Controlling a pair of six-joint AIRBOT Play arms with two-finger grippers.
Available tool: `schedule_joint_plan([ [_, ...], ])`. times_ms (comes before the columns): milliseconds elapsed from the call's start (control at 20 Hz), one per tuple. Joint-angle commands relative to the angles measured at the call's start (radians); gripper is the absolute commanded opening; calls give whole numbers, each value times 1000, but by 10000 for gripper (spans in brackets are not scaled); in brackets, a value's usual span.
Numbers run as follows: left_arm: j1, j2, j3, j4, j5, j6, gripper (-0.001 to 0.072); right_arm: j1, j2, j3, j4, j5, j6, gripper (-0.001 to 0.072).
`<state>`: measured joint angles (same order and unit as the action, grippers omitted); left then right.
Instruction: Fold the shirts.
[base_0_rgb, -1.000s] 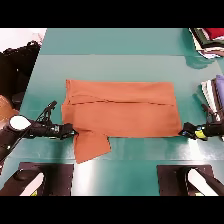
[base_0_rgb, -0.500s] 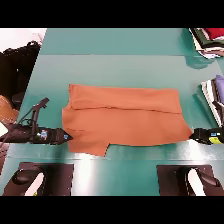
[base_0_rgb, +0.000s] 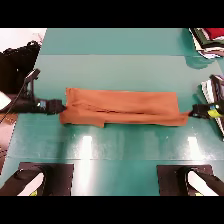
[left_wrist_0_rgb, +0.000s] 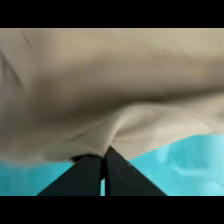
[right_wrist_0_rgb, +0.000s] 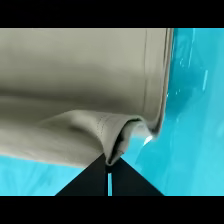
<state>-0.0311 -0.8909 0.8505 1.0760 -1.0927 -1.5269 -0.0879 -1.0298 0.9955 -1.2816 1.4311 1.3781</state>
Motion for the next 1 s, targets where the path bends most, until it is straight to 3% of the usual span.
schedule_joint_plan([
  [0,1,-245,108,32,180,43,26,55,-253,168,7,-51,11,13],
  [250,1,-500,313,12,243,43,40,76,-508,375,42,-76,31,18],
  [300,1,-525,340,10,239,42,322,66,-544,410,93,-77,30,137],
  [350,1,-537,356,-6,235,42,599,49,-573,441,151,-77,28,327],
  [400,1,-537,363,-13,228,42,612,29,-595,467,211,-61,19,394],
  [600,1,-535,410,-13,42,43,609,-75,-603,475,250,43,-55,452],
  [650,1,-535,410,-18,5,43,525,-103,-603,467,252,69,-63,451],
  [750,1,-535,410,-18,-21,43,48,-164,-603,414,271,82,-87,452],
  [850,0,-536,410,-21,-6,45,26,-208,-603,322,271,70,-116,476],
  [900,0,-536,409,-32,1,45,26,-222,-603,276,272,56,-133,546],
  [950,0,-536,409,-56,5,46,26,-232,-603,228,292,40,-153,563],
])
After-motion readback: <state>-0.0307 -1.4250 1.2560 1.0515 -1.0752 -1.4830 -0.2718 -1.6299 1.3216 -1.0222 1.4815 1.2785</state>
